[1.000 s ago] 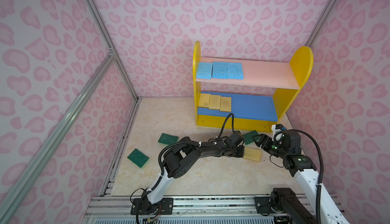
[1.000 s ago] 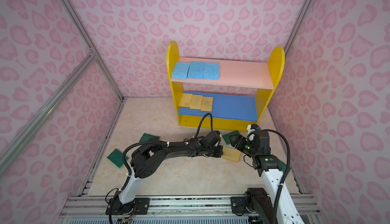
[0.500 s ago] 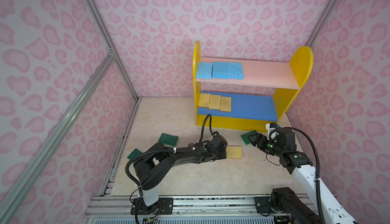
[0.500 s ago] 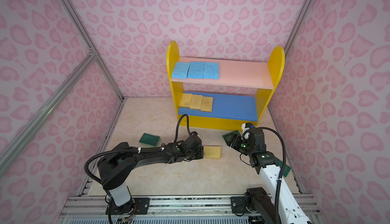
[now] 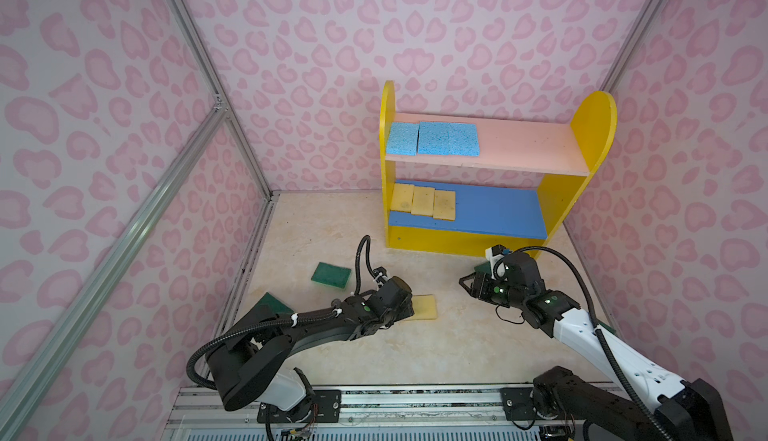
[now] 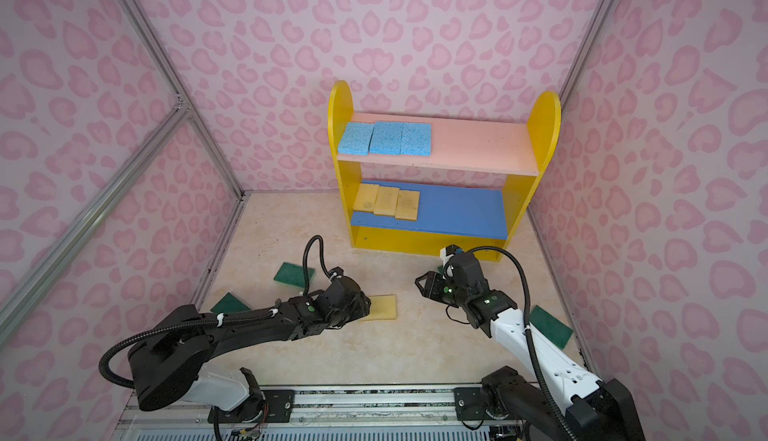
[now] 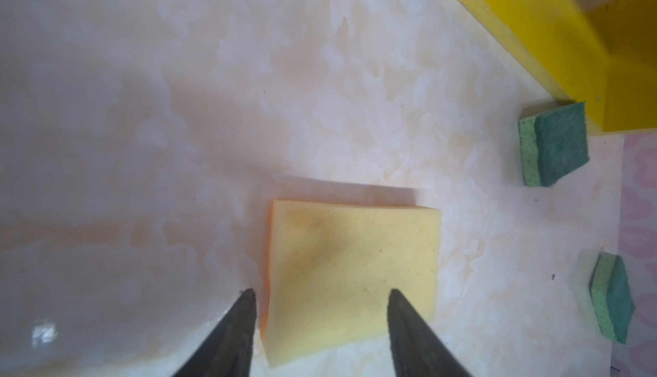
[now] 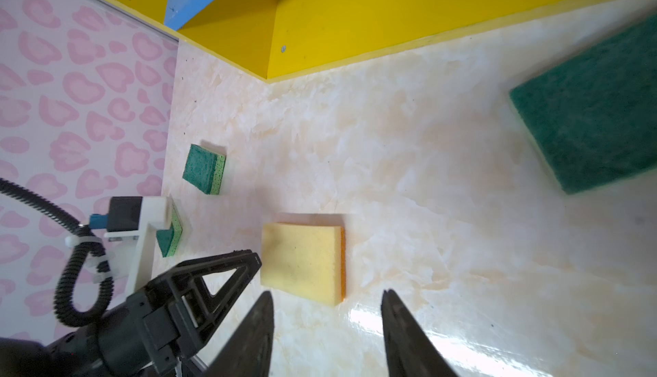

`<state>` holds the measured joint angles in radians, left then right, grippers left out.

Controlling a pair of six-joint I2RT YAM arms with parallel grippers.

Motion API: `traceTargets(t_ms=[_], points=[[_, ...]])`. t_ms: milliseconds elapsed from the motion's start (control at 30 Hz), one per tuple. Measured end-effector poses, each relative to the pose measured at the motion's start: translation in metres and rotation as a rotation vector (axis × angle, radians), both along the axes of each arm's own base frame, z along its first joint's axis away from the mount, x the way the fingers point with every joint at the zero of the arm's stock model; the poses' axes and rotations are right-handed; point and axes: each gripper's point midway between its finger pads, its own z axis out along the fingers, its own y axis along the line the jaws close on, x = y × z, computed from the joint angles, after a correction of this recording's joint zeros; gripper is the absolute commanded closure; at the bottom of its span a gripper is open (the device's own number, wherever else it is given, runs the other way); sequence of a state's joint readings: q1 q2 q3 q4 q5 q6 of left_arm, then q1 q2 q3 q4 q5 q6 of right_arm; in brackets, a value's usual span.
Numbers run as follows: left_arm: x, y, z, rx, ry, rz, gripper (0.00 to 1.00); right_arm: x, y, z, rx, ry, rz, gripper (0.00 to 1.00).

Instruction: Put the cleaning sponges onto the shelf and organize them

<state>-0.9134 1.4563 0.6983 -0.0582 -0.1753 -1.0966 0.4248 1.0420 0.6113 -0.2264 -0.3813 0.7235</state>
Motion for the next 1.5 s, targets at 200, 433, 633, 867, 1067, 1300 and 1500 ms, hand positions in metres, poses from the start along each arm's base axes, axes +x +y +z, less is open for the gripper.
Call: traceTargets(t_ms=[200, 433, 633, 867, 1067, 1300, 1500], points=[[0.017, 0.014, 0.025, 0.007, -0.080, 0.018, 0.43, -0.013, 0.017, -0.022, -0.002, 0.047, 0.046, 0.64], [0.043, 0.014, 0.031, 0.040, -0.094, -0.040, 0.71, -0.042, 0.046, -0.053, 0.004, 0.106, 0.120, 0.66], [0.051, 0.005, 0.009, 0.085, -0.045, -0.095, 0.76, -0.062, 0.070, -0.073, -0.003, 0.136, 0.174, 0.70], [0.052, 0.000, -0.012, 0.105, 0.002, -0.117, 0.82, -0.072, 0.081, -0.098, -0.016, 0.178, 0.175, 0.76], [0.048, 0.002, -0.020, 0.098, 0.014, -0.122, 0.85, -0.066, 0.093, -0.106, -0.018, 0.191, 0.177, 0.78], [0.033, 0.015, -0.024, 0.090, 0.025, -0.111, 0.86, -0.038, 0.104, -0.104, -0.031, 0.171, 0.165, 0.78], [0.019, 0.029, -0.021, 0.068, 0.018, -0.094, 0.86, -0.006, 0.106, -0.102, -0.051, 0.150, 0.144, 0.74]])
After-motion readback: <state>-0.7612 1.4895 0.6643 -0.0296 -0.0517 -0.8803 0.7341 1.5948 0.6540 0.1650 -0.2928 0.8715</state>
